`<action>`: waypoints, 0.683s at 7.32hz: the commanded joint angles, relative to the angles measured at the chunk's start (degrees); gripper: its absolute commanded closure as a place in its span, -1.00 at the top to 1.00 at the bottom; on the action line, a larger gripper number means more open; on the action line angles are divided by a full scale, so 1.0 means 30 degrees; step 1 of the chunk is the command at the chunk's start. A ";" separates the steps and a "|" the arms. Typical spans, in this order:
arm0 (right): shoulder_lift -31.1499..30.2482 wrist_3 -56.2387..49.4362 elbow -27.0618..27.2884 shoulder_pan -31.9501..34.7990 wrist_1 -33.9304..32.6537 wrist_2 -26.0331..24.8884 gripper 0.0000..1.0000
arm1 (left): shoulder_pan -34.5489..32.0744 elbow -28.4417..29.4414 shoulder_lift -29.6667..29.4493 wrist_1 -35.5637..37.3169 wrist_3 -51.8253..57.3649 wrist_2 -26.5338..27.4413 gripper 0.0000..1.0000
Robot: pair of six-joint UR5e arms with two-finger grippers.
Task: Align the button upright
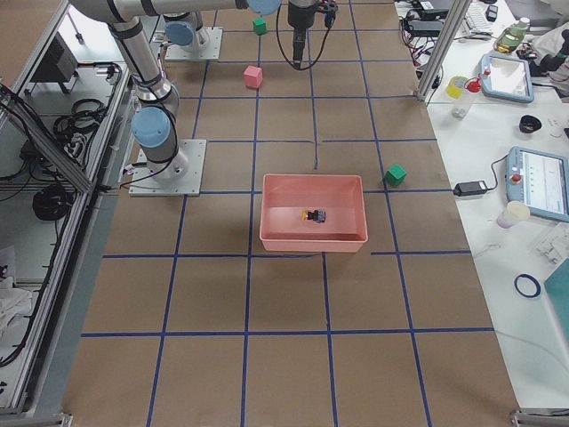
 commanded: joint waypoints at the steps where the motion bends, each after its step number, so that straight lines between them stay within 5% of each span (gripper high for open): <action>1: 0.0302 0.0017 0.0092 -0.0032 -0.0058 0.0036 1.00 | 0.0000 -0.0007 0.0007 0.0014 0.0000 0.0019 1.00; 5: 0.0565 -0.0070 0.0180 -0.0119 -0.0116 -0.0285 1.00 | -0.0001 0.0022 0.0007 0.0014 0.0000 -0.0011 1.00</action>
